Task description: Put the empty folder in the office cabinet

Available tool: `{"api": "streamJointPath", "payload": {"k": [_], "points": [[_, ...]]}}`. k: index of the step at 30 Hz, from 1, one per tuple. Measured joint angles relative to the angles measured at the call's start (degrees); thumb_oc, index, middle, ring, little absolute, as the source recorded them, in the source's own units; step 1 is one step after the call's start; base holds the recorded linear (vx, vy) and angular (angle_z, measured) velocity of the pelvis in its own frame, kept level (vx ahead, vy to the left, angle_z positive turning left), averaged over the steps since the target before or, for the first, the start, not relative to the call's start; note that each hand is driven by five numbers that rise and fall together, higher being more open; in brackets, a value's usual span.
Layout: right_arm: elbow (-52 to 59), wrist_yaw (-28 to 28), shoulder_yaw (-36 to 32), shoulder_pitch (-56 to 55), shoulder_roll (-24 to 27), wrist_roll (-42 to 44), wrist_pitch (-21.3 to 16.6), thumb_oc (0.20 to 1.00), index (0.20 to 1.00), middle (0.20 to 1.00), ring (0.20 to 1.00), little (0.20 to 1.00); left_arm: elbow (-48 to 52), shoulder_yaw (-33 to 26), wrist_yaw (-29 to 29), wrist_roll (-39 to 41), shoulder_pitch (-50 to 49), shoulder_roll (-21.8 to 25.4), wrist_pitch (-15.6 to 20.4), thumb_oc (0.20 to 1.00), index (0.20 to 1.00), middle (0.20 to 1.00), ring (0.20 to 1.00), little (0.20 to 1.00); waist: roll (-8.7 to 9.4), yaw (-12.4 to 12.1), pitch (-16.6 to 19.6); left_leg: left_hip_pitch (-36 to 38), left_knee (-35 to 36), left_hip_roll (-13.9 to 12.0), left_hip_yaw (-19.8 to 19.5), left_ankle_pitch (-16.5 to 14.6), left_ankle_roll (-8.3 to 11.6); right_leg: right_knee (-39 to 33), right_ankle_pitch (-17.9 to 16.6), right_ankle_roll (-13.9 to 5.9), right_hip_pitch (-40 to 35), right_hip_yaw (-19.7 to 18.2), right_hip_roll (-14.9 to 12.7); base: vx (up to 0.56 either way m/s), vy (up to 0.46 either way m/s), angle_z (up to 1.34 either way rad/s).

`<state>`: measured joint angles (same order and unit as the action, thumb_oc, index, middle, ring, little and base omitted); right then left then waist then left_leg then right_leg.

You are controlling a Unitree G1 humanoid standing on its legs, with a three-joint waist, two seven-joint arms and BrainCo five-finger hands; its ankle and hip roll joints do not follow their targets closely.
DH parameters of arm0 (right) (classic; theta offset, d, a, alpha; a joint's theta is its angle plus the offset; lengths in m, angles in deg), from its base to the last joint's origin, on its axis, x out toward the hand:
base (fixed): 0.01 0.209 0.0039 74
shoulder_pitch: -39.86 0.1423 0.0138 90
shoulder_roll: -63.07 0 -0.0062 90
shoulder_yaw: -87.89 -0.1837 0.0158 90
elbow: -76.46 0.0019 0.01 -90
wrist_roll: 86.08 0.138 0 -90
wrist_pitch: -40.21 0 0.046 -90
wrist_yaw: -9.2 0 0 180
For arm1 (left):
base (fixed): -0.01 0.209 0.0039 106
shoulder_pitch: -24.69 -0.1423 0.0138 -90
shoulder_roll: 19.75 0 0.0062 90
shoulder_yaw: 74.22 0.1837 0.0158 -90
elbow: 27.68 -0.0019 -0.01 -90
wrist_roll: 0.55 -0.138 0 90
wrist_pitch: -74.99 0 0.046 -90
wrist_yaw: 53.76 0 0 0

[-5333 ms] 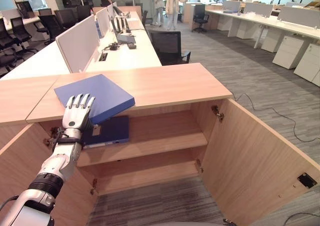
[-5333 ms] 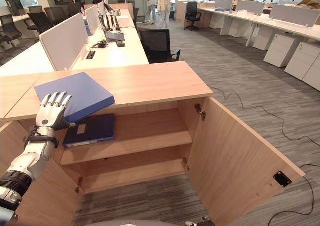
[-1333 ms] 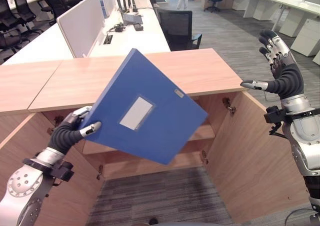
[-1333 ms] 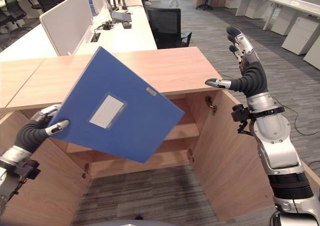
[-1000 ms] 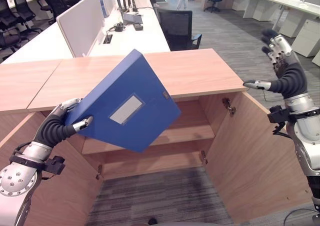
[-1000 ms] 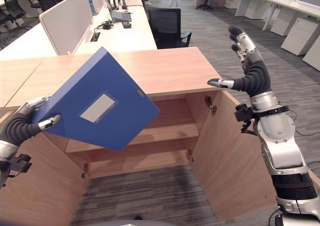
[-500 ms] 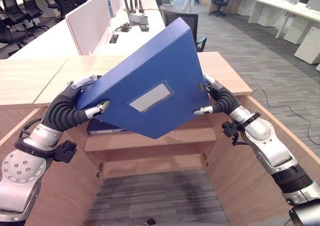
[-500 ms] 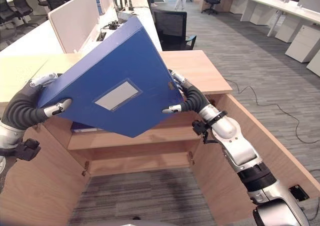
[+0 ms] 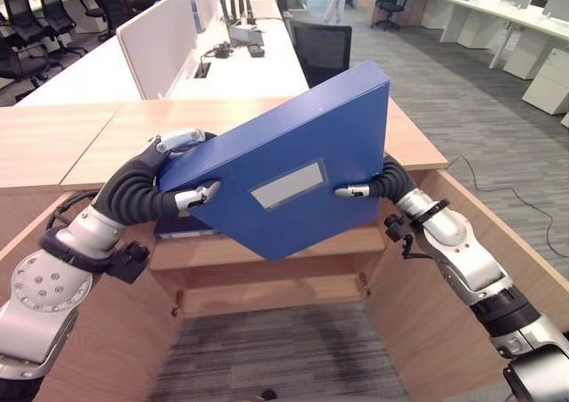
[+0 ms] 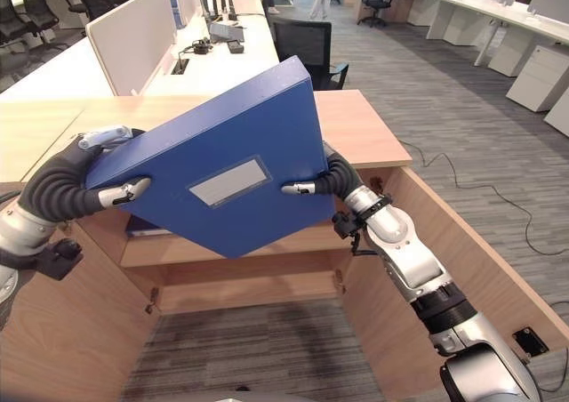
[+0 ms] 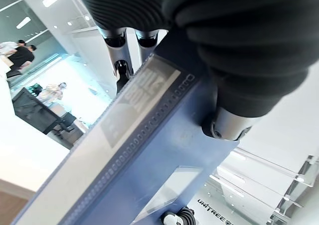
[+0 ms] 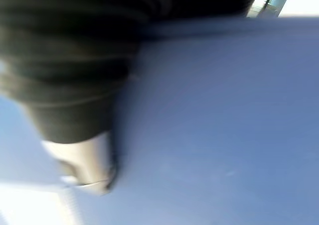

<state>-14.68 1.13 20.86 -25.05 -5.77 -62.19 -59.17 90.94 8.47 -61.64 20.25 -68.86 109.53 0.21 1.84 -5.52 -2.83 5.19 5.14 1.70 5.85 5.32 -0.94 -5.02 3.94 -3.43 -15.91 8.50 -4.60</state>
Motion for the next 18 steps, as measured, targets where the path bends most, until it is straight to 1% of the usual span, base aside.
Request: {"api": "streamJointPath", "payload": {"k": [2, 5, 6, 7, 9, 10, 11, 12, 13, 14, 16, 18], "points": [[-2.12, -0.86, 0.57, -0.47, -2.27, 2.05, 0.1, 0.2, 0.2, 0.2, 0.2, 0.2, -0.87, 1.25, 0.44, -0.48, 0.9, -1.86, -0.47, 0.2, 0.2, 0.2, 0.2, 0.2, 0.33, -0.02, -0.15, 0.03, 0.0, -0.01, 0.04, 0.02, 0.02, 0.01, 0.0, -0.01, -0.01, -0.02, 0.01, 0.0, 0.0, 0.0], [-4.02, -2.69, 1.79, -4.51, -5.21, 4.72, 0.61, 0.2, 0.2, 0.2, 0.2, 0.2, -1.59, 2.47, -0.27, -1.02, 0.9, -1.74, -0.86, 0.2, 0.2, 0.2, 0.2, 0.2, 0.72, -0.15, -0.5, 0.04, -0.01, 0.0, 0.2, 0.06, 0.08, 0.02, 0.01, -0.02, 0.07, -0.08, -0.07, 0.0, 0.0, 0.0], [-4.76, -4.07, 3.0, -9.02, -8.52, 7.8, 1.07, 0.2, 0.2, 0.2, 0.2, 0.2, -1.67, 3.09, -0.51, -0.99, 0.89, -3.28, -1.18, 0.2, 0.2, 0.2, 0.2, 0.2, 0.72, -0.25, -0.56, 0.03, -0.01, 0.03, 0.22, 0.05, 0.08, 0.02, 0.01, -0.02, 0.07, -0.08, -0.1, 0.0, 0.0, 0.0], [-6.22, -5.09, 4.47, -10.61, -10.68, 11.34, 1.47, 0.2, 0.2, 0.2, 0.2, 0.2, -1.67, 2.98, -0.5, -0.84, 0.91, -4.01, -1.15, 0.2, 0.2, 0.2, 0.2, 0.2, 0.69, 0.16, -0.57, 0.11, -0.01, 0.01, 0.24, 0.06, 0.08, 0.01, 0.01, -0.02, 0.02, -0.09, -0.08, 0.0, 0.0, 0.0], [-8.27, -7.32, 5.9, -15.22, -14.37, 14.49, 1.21, 0.2, 0.2, 0.2, 0.2, 0.2, -2.03, 4.4, -0.6, -0.84, 0.91, -5.17, -1.19, 0.2, 0.2, 0.2, 0.2, 0.2, 0.48, 0.15, -0.56, 0.18, 0.0, 0.0, 0.27, 0.06, 0.1, 0.01, 0.01, -0.02, -0.04, -0.09, -0.09, 0.0, 0.032, 0.0], [-8.69, -7.56, 6.77, -16.93, -15.41, 15.75, 1.42, 0.2, 0.2, 0.2, 0.2, 0.2, -2.45, 5.28, -0.61, -0.75, 0.88, -5.8, -1.22, 0.256, 0.256, 0.256, 0.256, 0.256, 0.31, 0.15, -0.61, 0.18, 0.01, 0.01, 0.28, 0.05, 0.1, 0.01, 0.0, -0.03, -0.04, -0.09, -0.11, -0.01, 0.037, -0.01], [-8.68, -7.95, 8.01, -18.96, -16.17, 17.88, 1.84, 0.2, 0.2, 0.2, 0.2, 0.2, -3.17, 5.97, -0.56, 0.43, 0.52, -5.97, -1.24, 0.561, 0.561, 0.561, 0.561, 0.561, 0.15, 0.21, -0.68, 0.18, 0.01, 0.01, 0.29, 0.05, 0.1, 0.01, -0.03, -0.07, -0.05, -0.08, -0.14, 0.0, 0.031, -0.02], [-8.61, -8.1, 8.31, -20.12, -16.68, 18.11, 2.52, 0.2, 0.2, 0.2, 0.2, 0.2, -4.1, 6.47, -0.54, 2.23, 0.02, -6.3, -1.24, 1.0, 1.0, 1.0, 1.0, 1.0, -0.3, 0.41, -0.65, 0.15, 0.02, 0.01, 0.4, 0.05, 0.1, 0.03, -0.08, -0.14, 0.04, -0.13, -0.17, 0.0, 0.054, -0.06], [-8.44, -8.34, 8.25, -21.38, -16.71, 17.8, 2.77, 0.2, 0.2, 0.2, 0.2, 0.2, -4.4, 7.13, -0.53, 4.88, -2.02, -8.21, -1.26, 1.0, 1.0, 1.0, 1.0, 1.0, -0.71, 0.36, -0.59, 0.2, 0.03, 0.05, 0.63, 0.03, 0.09, -0.02, -0.11, -0.18, 0.06, -0.25, -0.31, 0.0, 0.07, -0.06], [-8.7, -8.77, 8.13, -22.49, -16.86, 17.73, 3.29, 0.2, 0.2, 0.2, 0.2, 0.2, -4.51, 7.55, -0.68, 6.26, -3.44, -8.8, -1.28, 1.0, 1.0, 1.0, 1.0, 1.0, -1.27, 0.48, -0.71, 0.1, 0.04, 0.09, 0.69, 0.03, 0.08, 0.09, -0.16, -0.22, 0.22, -0.27, -0.33, 0.0, 0.08, -0.08], [-10.32, -10.05, 7.67, -25.94, -17.1, 17.64, 3.98, 0.2, 0.2, 0.2, 0.2, 0.2, -6.46, 7.65, -2.31, 10.9, -7.86, -10.24, -1.61, 1.0, 1.0, 1.0, 1.0, 1.0, -1.81, 0.46, -0.37, 0.06, 0.07, 0.1, 0.95, -0.04, 0.01, 0.48, -0.12, -0.21, 0.6, -0.65, -0.45, 0.0, 0.067, -0.06], [-13.53, -9.64, 7.47, -29.1, -17.07, 17.39, 5.69, 0.2, 0.2, 0.2, 0.2, 0.2, -9.33, 8.31, -3.22, 15.14, -8.5, -12.0, -2.09, 1.0, 1.0, 1.0, 1.0, 1.0, -2.43, 0.41, -0.49, -0.13, 0.16, 0.1, 0.93, -0.08, 0.04, 0.56, -0.13, -0.22, 0.91, -0.62, -0.46, -0.01, 0.1, -0.01]]}}
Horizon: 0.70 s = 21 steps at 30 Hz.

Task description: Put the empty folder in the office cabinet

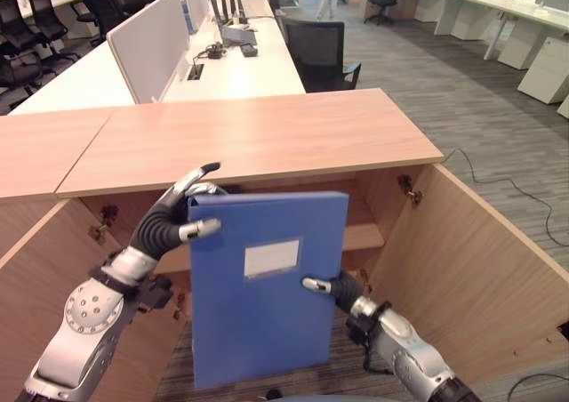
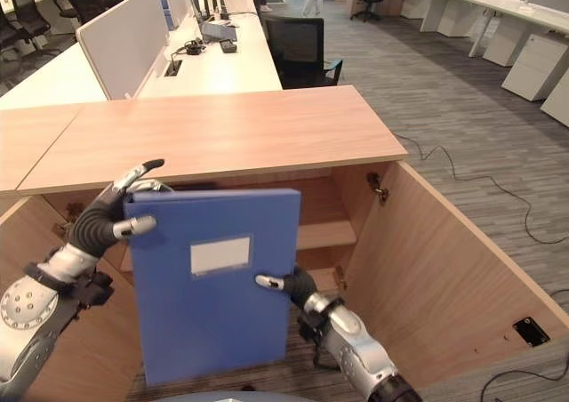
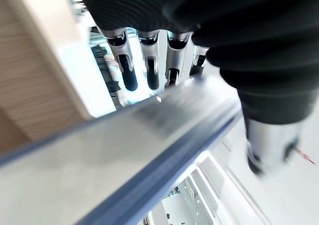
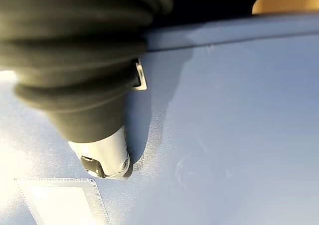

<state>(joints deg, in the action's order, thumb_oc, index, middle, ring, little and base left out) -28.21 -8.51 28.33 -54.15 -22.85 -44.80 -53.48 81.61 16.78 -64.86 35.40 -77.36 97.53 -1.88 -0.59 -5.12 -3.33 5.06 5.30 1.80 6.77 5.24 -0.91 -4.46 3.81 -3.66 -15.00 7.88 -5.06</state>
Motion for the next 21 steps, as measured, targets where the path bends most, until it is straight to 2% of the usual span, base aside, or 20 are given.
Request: {"api": "streamJointPath", "payload": {"k": [2, 3, 4, 5, 6, 7, 9, 11, 12, 14, 15, 16, 17, 18, 19, 21], "points": [[-5.78, 1.36, -4.93, -4.63, -0.69, -0.95, 0.73, 0.2, 0.2, 0.2, 0.2, 0.2, -3.73, 1.16, -0.81, 4.26, -3.86, -6.36, 0.02, 1.0, 1.0, 1.0, 1.0, 1.0, -0.94, 0.12, 0.7, -0.57, 0.39, 0.16, 0.67, -0.33, -0.01, 1.0, 0.11, -0.16, 1.29, -0.75, -0.3, -0.02, 0.137, -0.13], [-7.87, 2.33, -6.85, -5.77, -0.6, -0.95, 0.91, 0.2, 0.2, 0.2, 0.2, 0.2, -7.92, 1.7, -0.7, 4.27, -7.1, -9.37, -1.41, 1.0, 1.0, 1.0, 1.0, 1.0, -1.32, 1.42, 0.79, -0.86, 0.4, 0.29, 0.81, -0.38, -0.15, 1.16, 0.21, -0.32, 1.84, -0.9, -0.5, -0.02, 0.126, -0.18], [-9.41, 3.28, -9.24, -6.96, -0.37, -2.15, 1.35, 0.2, 0.2, 0.2, 0.2, 0.2, -11.36, 1.82, 0.75, 4.27, -11.2, -14.43, -3.95, 1.0, 1.0, 1.0, 1.0, 1.0, -1.17, 2.0, 0.76, -1.34, 0.39, 0.4, 1.29, -0.48, -0.3, 2.08, 0.62, -0.59, 2.98, -1.2, -0.74, -0.01, 0.219, -0.08], [-10.03, 3.5, -9.82, -6.8, -0.37, -2.32, 1.38, 0.2, 0.2, 0.2, 0.2, 0.2, -11.36, 1.91, 0.92, 4.24, -11.26, -14.82, -4.42, 1.0, 1.0, 1.0, 1.0, 1.0, -1.07, 1.88, 0.77, -1.49, 0.39, 0.47, 1.19, -0.49, -0.32, 2.1, 0.65, -0.63, 3.08, -1.21, -0.82, 0.0, 0.189, -0.09], [-13.83, 3.84, -11.81, -6.87, -1.6, -4.98, 1.12, 0.2, 0.2, 0.2, 0.2, 0.2, -12.14, 0.65, 1.56, 4.2, -12.03, -17.49, -4.51, 1.0, 1.0, 1.0, 1.0, 1.0, -1.09, 1.81, 0.39, -1.54, -0.12, 0.92, 1.19, -0.8, -0.89, 3.7, 0.92, -1.15, 4.06, -1.27, -1.3, 0.0, 0.205, -0.03], [-19.5, 5.31, -15.95, -4.08, -3.89, -6.77, 0.73, 0.2, 0.2, 0.2, 0.2, 0.2, -14.48, -0.3, 2.32, 4.16, -12.33, -21.58, -5.32, 1.0, 1.0, 1.0, 1.0, 1.0, -2.45, 2.01, 1.0, -1.76, 0.06, 1.53, 1.26, -0.96, -1.96, 5.62, 1.97, -1.52, 5.0, -1.38, -2.04, 0.0, 0.099, -0.02], [-24.3, 7.06, -16.55, -1.04, -3.74, -8.93, 2.43, 0.2, 0.2, 0.2, 0.2, 0.2, -17.16, 1.48, 3.53, 3.99, -9.95, -20.3, -7.96, 1.0, 1.0, 1.0, 1.0, 1.0, -2.63, 1.66, 0.66, -1.67, 0.26, 2.39, 1.2, -0.96, -2.08, 7.49, 3.15, -2.31, 5.85, -1.46, -3.08, 0.01, 0.11, 0.08], [-25.99, 7.72, -15.21, 0.87, -4.42, -9.47, 3.61, 0.2, 0.2, 0.2, 0.2, 0.2, -20.82, 2.85, 4.35, 4.04, -6.08, -20.31, -8.91, 1.0, 1.0, 1.0, 1.0, 1.0, -1.9, 1.46, 0.42, -1.45, 0.39, 3.16, 0.91, -1.34, -2.81, 9.77, 3.81, -2.71, 6.4, -1.34, -3.87, -0.01, 0.157, 0.07], [-26.37, 8.04, -15.25, 1.52, -4.89, -9.89, 3.93, 0.2, 0.2, 0.2, 0.2, 0.2, -24.23, 4.18, 4.51, 4.08, -4.0, -20.65, -9.22, 1.0, 1.0, 1.0, 1.0, 1.0, -2.22, 1.71, 0.21, -1.36, 0.4, 3.21, 0.76, -1.42, -3.04, 12.03, 3.9, -2.71, 7.15, -1.13, -3.87, -0.01, 0.131, 0.0], [-25.56, 9.49, -15.22, 2.93, -4.77, -9.84, 4.1, 0.2, 0.2, 0.2, 0.2, 0.2, -35.13, 7.81, 5.43, 4.13, 1.22, -22.23, -10.63, 1.0, 1.0, 1.0, 1.0, 1.0, -3.88, 2.33, -1.28, -0.4, 0.38, 2.74, -0.67, -1.26, -4.11, 23.98, 5.04, -2.2, 12.2, -0.78, -4.11, 0.01, 0.069, 0.07], [-24.93, 10.28, -14.32, 4.3, -5.01, -9.57, 4.12, 0.2, 0.2, 0.2, 0.2, 0.2, -40.48, 9.01, 5.81, 4.26, 2.51, -23.43, -11.5, 1.0, 1.0, 1.0, 1.0, 1.0, -3.98, 3.21, -1.28, -0.28, 0.39, 3.0, -0.03, -1.42, -4.31, 33.26, 6.21, -1.91, 17.34, 0.23, -6.05, 0.02, 0.021, -0.06], [-23.49, 10.66, -13.51, 4.33, -5.24, -9.23, 4.31, 0.2, 0.2, 0.2, 0.2, 0.2, -43.13, 10.06, 6.08, 4.26, 2.79, -23.75, -12.72, 1.0, 1.0, 1.0, 1.0, 1.0, -3.22, 3.07, -1.41, -0.53, 0.41, 3.36, 0.94, -1.58, -4.52, 35.19, 6.74, -1.3, 19.23, 2.26, -8.07, 0.07, -0.035, -0.21], [-22.99, 10.7, -12.52, 4.41, -5.4, -9.08, 4.27, 0.2, 0.2, 0.2, 0.2, 0.2, -44.09, 10.39, 6.23, 4.29, 2.21, -23.94, -13.33, 1.0, 1.0, 1.0, 1.0, 1.0, -2.82, 3.12, -1.56, -0.61, 0.37, 3.69, 1.13, -1.82, -4.78, 34.87, 6.76, -1.26, 20.73, 2.52, -8.91, 0.02, -0.071, -0.19], [-21.98, 10.88, -11.16, 4.37, -5.69, -8.72, 4.45, 0.2, 0.2, 0.2, 0.2, 0.2, -45.19, 10.51, 6.79, 4.3, 0.88, -24.71, -13.83, 1.0, 1.0, 1.0, 1.0, 1.0, -1.65, 3.09, -2.33, -0.48, 0.34, 3.78, 1.43, -1.85, -4.86, 32.23, 6.63, -1.5, 22.81, 3.0, -10.11, 0.04, -0.117, -0.13], [-21.3, 11.34, -10.06, 4.71, -5.32, -8.73, 4.57, 0.2, 0.2, 0.2, 0.2, 0.2, -48.03, 10.8, 6.84, 4.28, 1.1, -25.37, -13.17, 1.0, 1.0, 1.0, 1.0, 1.0, -1.47, 2.89, -2.46, -1.03, 0.34, 3.36, 2.09, -1.77, -4.77, 29.73, 6.01, -2.15, 23.96, 3.68, -10.23, 0.06, -0.212, -0.15], [-20.74, 11.46, -8.99, 5.71, -5.51, -8.77, 4.62, 0.2, 0.2, 0.2, 0.2, 0.2, -51.94, 10.95, 7.31, 4.2, 0.89, -25.94, -14.24, 1.0, 1.0, 1.0, 1.0, 1.0, -1.01, 2.79, -2.96, -1.57, 0.09, 2.9, 2.8, -1.78, -4.68, 25.15, 4.83, -2.54, 25.43, 4.21, -10.12, 0.11, -0.18, -0.25]]}}
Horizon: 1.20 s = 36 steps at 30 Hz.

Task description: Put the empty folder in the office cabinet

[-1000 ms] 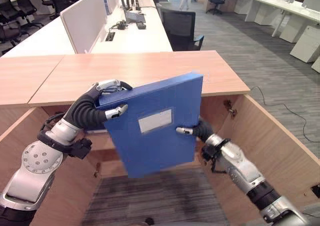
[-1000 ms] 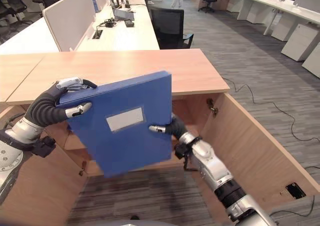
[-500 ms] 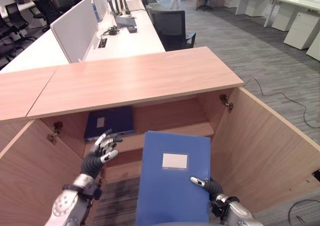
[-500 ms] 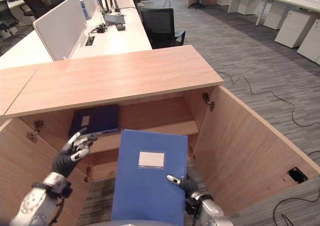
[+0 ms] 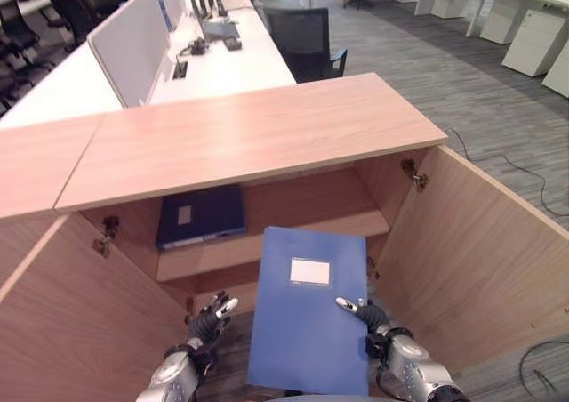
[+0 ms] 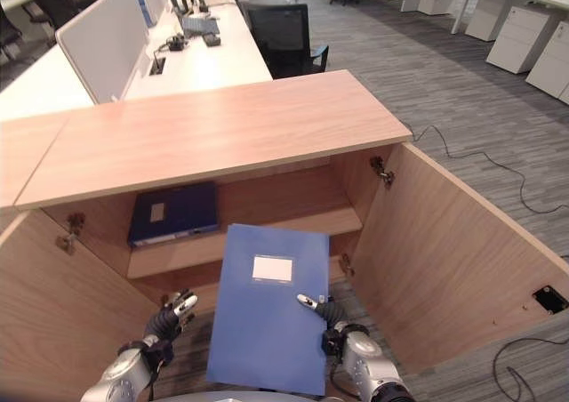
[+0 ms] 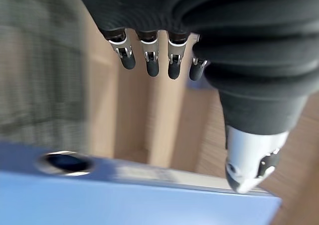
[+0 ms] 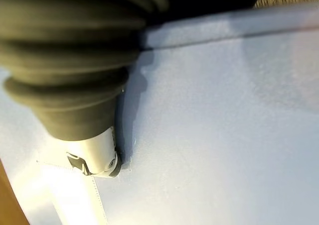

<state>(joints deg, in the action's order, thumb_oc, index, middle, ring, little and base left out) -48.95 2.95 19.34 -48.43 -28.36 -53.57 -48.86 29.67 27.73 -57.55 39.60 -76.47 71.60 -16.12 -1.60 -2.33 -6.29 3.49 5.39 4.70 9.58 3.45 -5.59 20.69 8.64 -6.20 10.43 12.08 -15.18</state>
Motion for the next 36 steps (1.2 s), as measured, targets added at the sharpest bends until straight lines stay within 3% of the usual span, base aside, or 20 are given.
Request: {"api": "streamJointPath", "payload": {"k": [1, 3, 4, 5, 6, 7, 8, 9, 11, 13, 14, 15, 16, 17, 18, 19, 25, 27, 29, 36], "points": [[0.35, 0.37, 1.72, 0.98, 0.37, 0.05, 0.08, 0.2, 0.2, 0.2, 0.2, 0.2, -11.35, -0.95, -0.41, -0.12, 2.34, -3.18, 1.18, 1.0, 1.0, 1.0, 1.0, 1.0, -0.14, 0.19, -0.28, -0.41, -0.41, -0.48, 0.44, -0.22, 0.42, -5.75, -1.93, -2.79, 0.86, -1.58, 1.61, 0.11, -0.117, -0.26], [3.43, 1.0, 3.25, 2.01, 0.56, 0.04, 0.4, 0.2, 0.2, 0.2, 0.2, 0.2, -28.3, -3.57, 0.39, 0.41, 6.62, -6.94, -0.39, 1.0, 1.0, 1.0, 1.0, 1.0, 0.88, 2.53, -2.27, -0.74, 0.25, -0.73, 0.41, -0.34, 0.76, -15.46, -7.17, -3.76, 3.01, -6.07, 4.23, 0.3, -0.241, -0.02], [3.82, 1.28, 3.43, 2.0, 0.85, -0.12, 0.56, 0.2, 0.2, 0.2, 0.2, 0.2, -35.91, -7.31, 0.62, -0.22, 9.74, -7.79, -0.33, 1.0, 1.0, 1.0, 1.0, 1.0, 1.24, 2.72, -2.52, -0.53, 0.3, -0.96, 0.2, -0.56, 1.32, -18.09, -9.16, -3.18, 2.77, -8.73, 5.59, 0.41, -0.301, 0.36], [3.27, 1.67, 2.66, 1.78, 1.05, -0.56, 0.66, 0.2, 0.2, 0.2, 0.2, 0.2, -49.63, -19.2, 0.57, -0.98, 13.72, -9.23, 0.28, 1.0, 1.0, 1.0, 1.0, 1.0, 1.03, 3.1, -2.29, 1.62, 0.31, -2.16, -1.07, -1.52, 2.91, -16.79, -10.89, -0.6, 0.72, -9.66, 7.14, 0.5, -0.383, 0.36], [3.08, 2.23, 2.43, 1.65, 1.17, -0.57, 0.63, 0.2, 0.2, 0.2, 0.2, 0.2, -54.68, -22.43, 1.25, -1.33, 13.28, -9.17, 0.05, 1.0, 1.0, 1.0, 1.0, 1.0, 0.92, 3.38, -1.22, 2.83, 0.3, -3.8, -1.27, -2.35, 4.15, -14.47, -10.75, -0.21, 0.28, -8.56, 8.19, 0.41, -0.362, 0.31], [2.84, 2.53, 1.79, 1.67, 1.14, -0.54, 0.2, 0.2, 0.2, 0.2, 0.2, 0.2, -52.17, -22.13, 2.2, -1.16, 8.91, -9.14, -1.02, 1.0, 1.0, 1.0, 1.0, 1.0, 0.78, 3.48, 0.82, 3.12, 0.19, -5.75, -1.86, -3.47, 5.39, -10.83, -10.15, 0.7, 1.57, -6.1, 9.0, 0.41, -0.476, 0.45], [2.06, 2.91, 0.38, 1.27, 1.54, -0.31, -0.44, 0.2, 0.2, 0.2, 0.2, 0.2, -44.19, -20.41, 2.17, -0.4, 3.65, -8.75, -1.26, 1.0, 1.0, 1.0, 1.0, 1.0, 1.75, 3.39, 1.91, 3.55, -0.42, -8.24, -3.96, -4.75, 6.78, -8.03, -8.85, 3.38, 1.63, -3.08, 10.35, 0.27, -0.478, 0.77], [1.98, 3.16, 0.17, 0.76, 2.89, -0.32, -0.56, 0.2, 0.2, 0.2, 0.2, 0.2, -39.1, -17.96, 2.18, 1.39, 1.53, -8.23, -1.23, 1.0, 1.0, 1.0, 1.0, 1.0, 1.9, 2.65, 2.85, 2.42, -4.32, -11.07, -5.45, -5.78, 6.71, -8.81, -6.69, 6.61, 0.1, -1.24, 13.1, 0.17, -0.427, 0.94], [1.65, 3.64, -1.85, 0.26, 3.64, 0.0, -0.79, 0.2, 0.2, 0.2, 0.2, 0.2, -36.93, -15.91, 2.23, 2.84, 3.08, -7.72, -0.99, 1.0, 1.0, 1.0, 1.0, 1.0, 3.98, 1.02, 2.05, -5.51, -20.15, -12.84, -5.2, -4.76, 9.12, -11.64, -5.91, 9.6, -2.95, 1.81, 14.05, 0.18, -0.28, 0.82], [1.64, 3.91, -2.36, 0.59, 4.24, 0.09, -1.0, 0.2, 0.2, 0.2, 0.2, 0.2, -36.92, -16.23, 2.93, 4.47, 4.38, -7.54, -0.58, 1.0, 1.0, 1.0, 1.0, 1.0, 4.68, 0.41, 0.98, -16.37, -39.97, -13.73, -4.43, -5.24, 9.18, -14.08, -5.74, 10.68, -5.62, 3.14, 14.95, 0.16, -0.057, 0.38], [1.67, 4.05, -1.98, 0.54, 4.5, 0.09, -1.06, 0.2, 0.2, 0.2, 0.2, 0.2, -36.91, -16.23, 3.04, 4.85, 4.21, -7.93, -0.81, 1.0, 1.0, 1.0, 1.0, 1.0, 4.62, 0.08, 1.04, -16.75, -40.29, -13.66, -3.07, -5.56, 9.06, -15.48, -7.07, 10.45, -6.68, 3.26, 15.29, 0.1, 0.037, -0.04], [1.77, 4.03, -1.5, 0.54, 4.5, 0.1, -1.14, 0.2, 0.2, 0.2, 0.2, 0.2, -36.89, -16.27, 3.11, 4.97, 4.06, -7.77, -0.9, 1.0, 1.0, 1.0, 1.0, 1.0, 5.49, 0.12, 0.85, -16.69, -37.01, -12.58, -1.84, -5.56, 9.02, -16.64, -6.91, 9.03, -7.68, 2.87, 15.33, 0.14, 0.052, -0.16], [1.95, 3.67, -1.01, 0.55, 4.61, 0.01, -1.23, 0.2, 0.2, 0.2, 0.2, 0.2, -36.87, -15.47, 3.18, 4.81, 4.57, -8.21, -0.9, 1.0, 1.0, 1.0, 1.0, 1.0, 3.91, 0.51, 0.53, -15.25, -25.61, -11.01, -1.44, -4.93, 9.02, -16.44, -4.67, -0.92, -8.4, 2.95, 14.84, 0.1, 0.046, -0.27], [2.79, 3.81, -0.31, 1.07, 5.23, -0.12, -1.33, 0.2, 0.2, 0.2, 0.2, 0.2, -36.41, -15.32, 3.19, 4.48, 4.97, -9.04, -0.85, 1.0, 1.0, 1.0, 1.0, 1.0, 2.28, 0.06, 0.06, -14.67, -20.5, -12.34, -2.8, -4.01, 9.79, -10.18, -3.16, 4.38, -5.92, 4.0, 14.57, 0.12, 0.099, -0.34], [4.9, 3.55, 0.84, 0.93, 5.18, -0.15, -1.62, 0.2, 0.2, 0.2, 0.2, 0.2, -35.84, -16.01, 3.03, 4.52, 5.1, -8.74, -0.43, 1.0, 1.0, 1.0, 1.0, 1.0, 2.16, 0.35, -0.41, -14.89, -16.34, -13.92, -3.42, -2.61, 11.75, -8.08, -0.98, 10.75, -4.38, 2.76, 11.38, 0.08, 0.075, -0.16], [4.41, 3.6, 0.84, 0.57, 5.19, -0.14, -1.6, 0.2, 0.2, 0.2, 0.2, 0.2, -36.22, -15.9, 3.32, 4.41, 5.94, -9.74, -0.95, 1.0, 1.0, 1.0, 1.0, 1.0, -0.31, 0.9, -0.98, -15.06, -13.75, -15.61, -4.34, -2.05, 11.8, -8.81, -1.78, 9.53, -5.89, 3.71, 13.01, 0.12, 0.125, 0.07], [4.1, 5.12, 1.15, -0.99, 3.54, -2.4, -1.35, 0.2, 0.2, 0.2, 0.2, 0.2, -38.41, -17.06, 2.7, 2.05, 6.91, -10.17, -0.92, 1.0, 1.0, 1.0, 1.0, 1.0, -0.13, 0.27, -1.02, -5.74, -2.17, -12.48, -4.28, -1.77, 12.0, -16.33, -4.04, 10.57, -11.38, 3.12, 16.15, 0.18, 0.152, -0.05], [4.18, 4.74, 0.77, -2.15, 3.68, -2.34, -1.35, 0.2, 0.2, 0.2, 0.2, 0.2, -39.32, -17.64, 2.64, 1.5, 6.31, -10.13, -0.92, 1.0, 1.0, 1.0, 1.0, 1.0, 0.15, 0.32, -0.91, -1.55, -1.61, -11.79, -4.15, -1.44, 11.31, -17.8, -4.42, 10.29, -13.16, 2.75, 16.41, 0.07, 0.083, -0.08], [4.45, 4.41, -0.3, -2.45, 4.77, -2.25, -1.4, 0.2, 0.2, 0.2, 0.2, 0.2, -39.3, -17.63, 2.53, 1.06, 5.12, -10.46, -1.01, 1.0, 1.0, 1.0, 1.0, 1.0, -1.15, 0.6, -0.1, 1.34, -1.1, -12.02, -3.71, -0.59, 9.83, -18.17, -4.73, 9.73, -13.09, 2.56, 17.07, 0.08, 0.116, -0.01], [4.29, 5.17, -4.38, -3.12, 4.41, -2.13, -1.47, 0.2, 0.2, 0.2, 0.2, 0.2, -39.1, -17.56, 2.22, -0.61, 4.47, -9.73, -0.82, 1.0, 1.0, 1.0, 1.0, 1.0, -0.94, 0.19, -0.11, 1.79, -0.53, -7.98, -0.62, -2.05, 7.54, -18.28, -6.22, 6.23, -11.97, -0.25, 12.95, 0.06, 0.074, -0.17]]}}
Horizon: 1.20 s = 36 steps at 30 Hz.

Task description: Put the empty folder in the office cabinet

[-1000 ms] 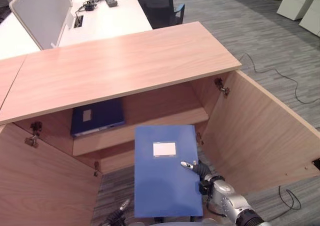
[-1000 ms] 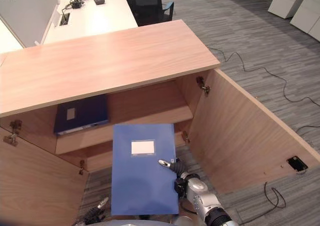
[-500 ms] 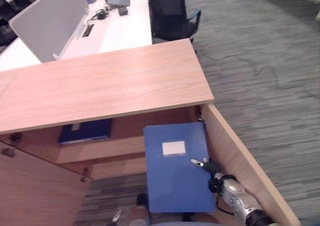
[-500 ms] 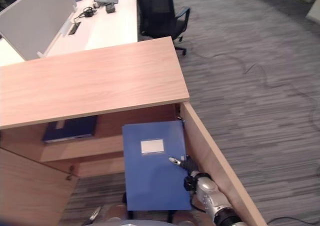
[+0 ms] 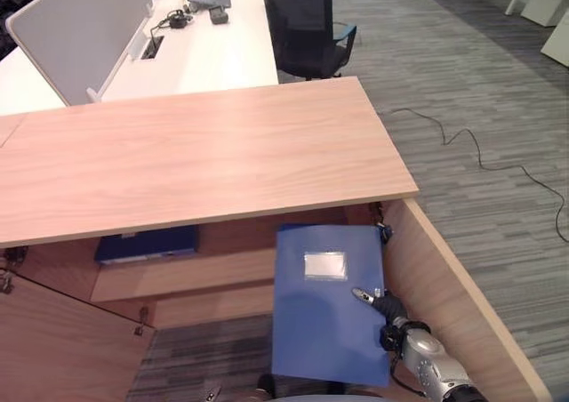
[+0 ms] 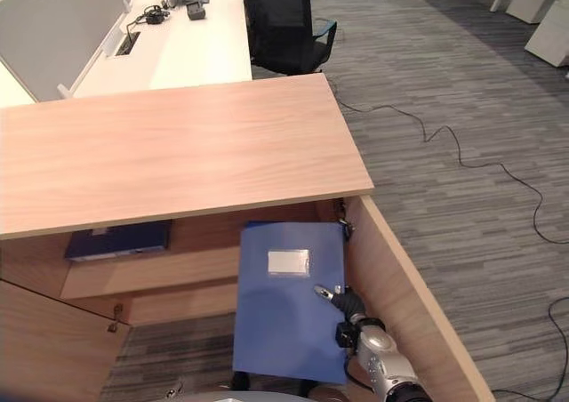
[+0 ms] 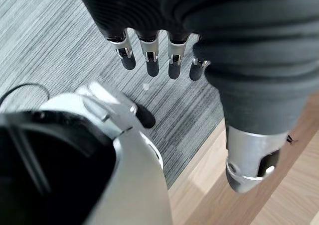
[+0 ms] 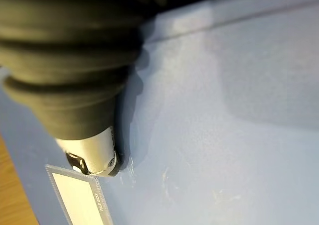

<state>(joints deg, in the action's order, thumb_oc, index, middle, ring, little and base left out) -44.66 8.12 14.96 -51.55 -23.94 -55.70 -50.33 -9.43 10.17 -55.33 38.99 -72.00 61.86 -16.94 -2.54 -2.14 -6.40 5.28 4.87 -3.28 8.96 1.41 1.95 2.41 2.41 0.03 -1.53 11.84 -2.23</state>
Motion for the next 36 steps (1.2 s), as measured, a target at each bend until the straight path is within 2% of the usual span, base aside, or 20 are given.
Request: {"api": "streamJointPath", "payload": {"k": [5, 12, 14, 16, 17, 18, 19, 21, 22, 23, 25, 26, 27, 28, 29, 30, 32, 33, 34, 36], "points": [[0.03, 0.02, -0.01, -0.65, 0.03, -0.01, -0.01, 0.2, 0.2, 0.2, 0.2, 0.2, 0.25, 0.04, -0.21, -0.71, -0.09, 0.14, 0.16, 1.0, 1.0, 1.0, 1.0, 1.0, -0.68, 0.2, 0.99, -0.05, 0.02, 1.2, 0.35, -0.23, -1.16, -2.2, -1.35, -1.98, -0.56, -0.37, -1.02, 0.02, 0.016, -0.02], [0.09, -0.05, -1.48, -0.66, 0.33, -0.04, -0.18, 0.2, 0.2, 0.2, 0.2, 0.2, -0.03, -0.05, -0.15, -2.67, -0.1, -0.02, 0.09, 1.0, 1.0, 1.0, 1.0, 1.0, -1.04, -0.16, 2.14, -0.78, -0.72, 1.16, -0.18, -0.2, -1.13, -7.39, -3.88, -1.69, -3.12, 0.01, -0.26, -0.04, -0.046, 0.04], [0.08, 0.05, -1.59, -0.18, 0.44, -0.01, -0.32, 0.2, 0.2, 0.2, 0.2, 0.2, 0.92, -0.04, 0.08, -2.47, 1.08, 0.1, 0.31, 1.0, 1.0, 1.0, 1.0, 1.0, -0.11, -0.16, 1.4, -3.79, -4.83, 1.31, -1.42, -0.23, -0.92, -7.14, -3.74, -1.5, -1.93, 0.69, -0.78, -0.12, -0.03, 0.21], [0.1, 0.22, -1.26, 1.77, 0.66, -0.07, -0.31, 0.2, 0.2, 0.2, 0.2, 0.2, 2.74, -0.18, 0.57, -1.92, 2.46, 0.35, 0.73, 1.0, 1.0, 1.0, 1.0, 1.0, 2.44, -0.7, -0.49, -9.1, -12.62, 2.05, -3.57, -0.01, 0.26, -6.48, -4.4, 0.07, -0.36, 0.62, -2.66, -0.04, 0.135, -0.05], [0.12, 0.23, -0.96, 2.12, 0.65, -0.1, -0.28, 0.2, 0.2, 0.2, 0.2, 0.2, 2.98, -0.13, 0.96, -1.02, 3.25, 0.69, 0.92, 1.0, 1.0, 1.0, 1.0, 1.0, 3.72, -0.7, -1.35, -10.93, -15.94, 1.5, -4.86, -2.2, 1.12, -6.61, -4.87, 0.65, -0.46, 0.51, -3.4, 0.0, 0.212, -0.13], [0.16, 0.23, -0.96, 1.94, 0.45, -0.09, -0.36, 0.2, 0.2, 0.2, 0.2, 0.2, 3.53, -0.09, 1.21, -0.03, 2.84, 1.28, 1.07, 1.0, 1.0, 1.0, 1.0, 1.0, 3.9, -0.58, -1.4, -10.94, -17.26, -0.45, -4.0, -2.59, 1.49, -7.02, -4.89, 0.87, -0.97, 0.95, -3.55, 0.02, 0.288, 0.01], [0.17, 0.23, -1.29, 1.52, 0.63, 0.0, -0.7, 0.2, 0.2, 0.2, 0.2, 0.2, 5.25, 0.69, 1.28, 0.62, 2.69, 1.47, 1.88, 1.0, 1.0, 1.0, 1.0, 1.0, 4.47, 0.36, -1.89, -10.62, -15.87, -4.19, -3.21, -2.29, 1.96, -6.83, -4.01, 0.13, -0.98, 1.0, -3.66, 0.02, 0.287, 0.17], [0.15, 0.71, -1.59, 1.5, 1.15, -0.05, -0.81, 0.2, 0.2, 0.2, 0.2, 0.2, 6.66, 3.03, 1.88, 0.61, 2.56, 1.62, 2.16, 1.0, 1.0, 1.0, 1.0, 1.0, 3.85, 0.81, -1.83, -10.24, -12.37, -7.1, -3.86, -1.41, 3.3, -6.79, -4.01, -0.43, -1.06, 1.11, -3.62, 0.02, 0.354, 0.13], [0.16, 1.16, -2.68, 1.59, 2.45, -0.01, -1.0, 0.2, 0.2, 0.2, 0.2, 0.2, 6.71, 4.96, 2.23, 0.6, 4.01, 0.69, 2.34, 1.0, 1.0, 1.0, 1.0, 1.0, 2.42, 1.33, -2.0, -9.13, -8.51, -9.86, -5.46, -0.07, 5.38, -6.43, -4.42, -1.98, -0.63, 0.92, -4.01, 0.05, 0.515, 0.02], [0.55, 1.2, -3.93, 1.35, 2.85, -0.05, -1.02, 0.2, 0.2, 0.2, 0.2, 0.2, 6.76, 6.05, 2.24, 0.42, 4.29, 0.06, 2.35, 1.0, 1.0, 1.0, 1.0, 1.0, 1.06, 1.37, -1.55, -8.12, -5.98, -10.13, -5.64, 0.06, 5.5, -6.59, -4.8, -3.01, -0.57, 0.86, -4.58, 0.04, 0.38, 0.04], [4.05, 1.35, -6.29, -0.95, 4.54, -0.03, -1.31, 0.2, 0.2, 0.2, 0.2, 0.2, 7.46, 8.12, 2.1, -0.14, 3.89, -1.45, 2.38, 1.0, 1.0, 1.0, 1.0, 1.0, -1.11, 2.14, -0.97, -5.44, -1.56, -9.42, -4.86, 0.49, 4.85, -6.84, -5.71, -5.22, -0.67, 0.8, -6.0, 0.01, 0.279, -0.03], [4.62, 1.13, -7.12, -1.31, 5.62, -0.06, -1.82, 0.2, 0.2, 0.2, 0.2, 0.2, 8.96, 9.14, 1.91, -0.82, 3.28, -2.25, 2.56, 1.0, 1.0, 1.0, 1.0, 1.0, -2.89, 3.2, -0.7, -4.35, -1.44, -9.1, -4.63, 1.14, 6.66, -6.65, -6.5, -7.38, -0.45, 0.68, -6.76, -0.02, 0.294, -0.09], [4.25, 1.35, -8.21, -1.35, 4.74, -0.07, -1.79, 0.2, 0.2, 0.2, 0.2, 0.2, 9.23, 9.73, 1.86, -1.46, 3.8, -2.16, 2.73, 1.0, 1.0, 1.0, 1.0, 1.0, -2.26, 3.18, -0.85, -4.11, -1.78, -6.86, -4.31, 1.65, 7.27, -6.01, -6.98, -8.11, -0.34, 0.04, -9.07, -0.04, 0.139, -0.02], [4.38, 1.44, -8.42, -1.7, 4.57, -0.03, -1.78, 0.2, 0.2, 0.2, 0.2, 0.2, 10.31, 10.12, 1.48, -2.4, 3.35, -1.51, 2.96, 1.0, 1.0, 1.0, 1.0, 1.0, -1.34, 3.14, -1.33, -4.5, -2.06, -4.81, -4.2, 0.96, 5.8, -5.41, -6.72, -8.18, -0.26, -0.05, -10.85, -0.1, 0.232, -0.06], [4.41, 1.32, -7.64, -2.01, 3.61, -0.07, -1.72, 0.2, 0.2, 0.2, 0.2, 0.2, 11.77, 9.99, 0.91, -2.71, 3.07, 0.53, 3.47, 1.0, 1.0, 1.0, 1.0, 1.0, 1.23, 2.79, -1.17, -4.44, -2.25, -1.6, -3.12, 0.68, 4.44, -5.36, -6.83, -8.24, 0.68, -1.49, -14.09, -0.08, 0.15, -0.1], [4.41, 1.26, -7.2, -1.96, 2.58, -0.1, -1.7, 0.2, 0.2, 0.2, 0.2, 0.2, 11.8, 9.87, 0.9, -2.7, 3.17, 2.15, 3.53, 1.0, 1.0, 1.0, 1.0, 1.0, 2.68, 2.25, -1.3, -5.08, -2.8, -0.13, -2.72, 0.39, 3.85, -5.34, -7.02, -8.12, 1.5, -2.2, -15.51, -0.06, 0.094, -0.18], [4.41, 1.25, -6.41, -1.97, 0.78, -0.01, -1.7, 0.2, 0.2, 0.2, 0.2, 0.2, 11.43, 9.13, 1.0, -2.7, 3.26, 3.83, 3.81, 1.0, 1.0, 1.0, 1.0, 1.0, 4.21, 1.72, -1.37, -6.14, -3.8, 0.81, -2.01, -0.09, 3.07, -5.34, -7.51, -7.78, 2.44, -2.89, -17.02, -0.05, 0.064, -0.1], [4.41, 0.93, -5.25, -1.84, -0.65, -0.05, -1.64, 0.2, 0.2, 0.2, 0.2, 0.2, 11.0, 7.74, 1.03, -2.67, 3.23, 6.03, 3.93, 1.0, 1.0, 1.0, 1.0, 1.0, 5.39, 0.97, -1.6, -7.25, -5.73, 1.54, -1.81, -1.05, 1.99, -5.05, -8.27, -8.46, 2.96, -3.11, -16.73, -0.07, 0.081, -0.17], [4.44, 0.89, -5.23, -1.25, -1.53, -0.03, -1.66, 0.2, 0.2, 0.2, 0.2, 0.2, 10.82, 7.33, 1.0, -2.67, 3.21, 6.36, 4.01, 1.0, 1.0, 1.0, 1.0, 1.0, 5.9, -0.12, -1.97, -8.31, -7.36, 1.6, -1.14, -1.82, 1.92, -4.84, -8.43, -8.72, 3.46, -3.29, -17.01, -0.05, 0.049, -0.17], [4.44, 0.99, -5.2, -0.19, -2.01, -0.02, -1.64, 0.2, 0.2, 0.2, 0.2, 0.2, 10.55, 6.3, 1.05, -2.66, 3.37, 6.44, 4.0, 1.0, 1.0, 1.0, 1.0, 1.0, 6.33, -0.25, -2.85, -9.59, -9.46, 1.56, -1.1, -2.62, 1.79, -5.14, -8.91, -9.48, 3.62, -3.32, -17.11, -0.07, 0.042, -0.07]]}}
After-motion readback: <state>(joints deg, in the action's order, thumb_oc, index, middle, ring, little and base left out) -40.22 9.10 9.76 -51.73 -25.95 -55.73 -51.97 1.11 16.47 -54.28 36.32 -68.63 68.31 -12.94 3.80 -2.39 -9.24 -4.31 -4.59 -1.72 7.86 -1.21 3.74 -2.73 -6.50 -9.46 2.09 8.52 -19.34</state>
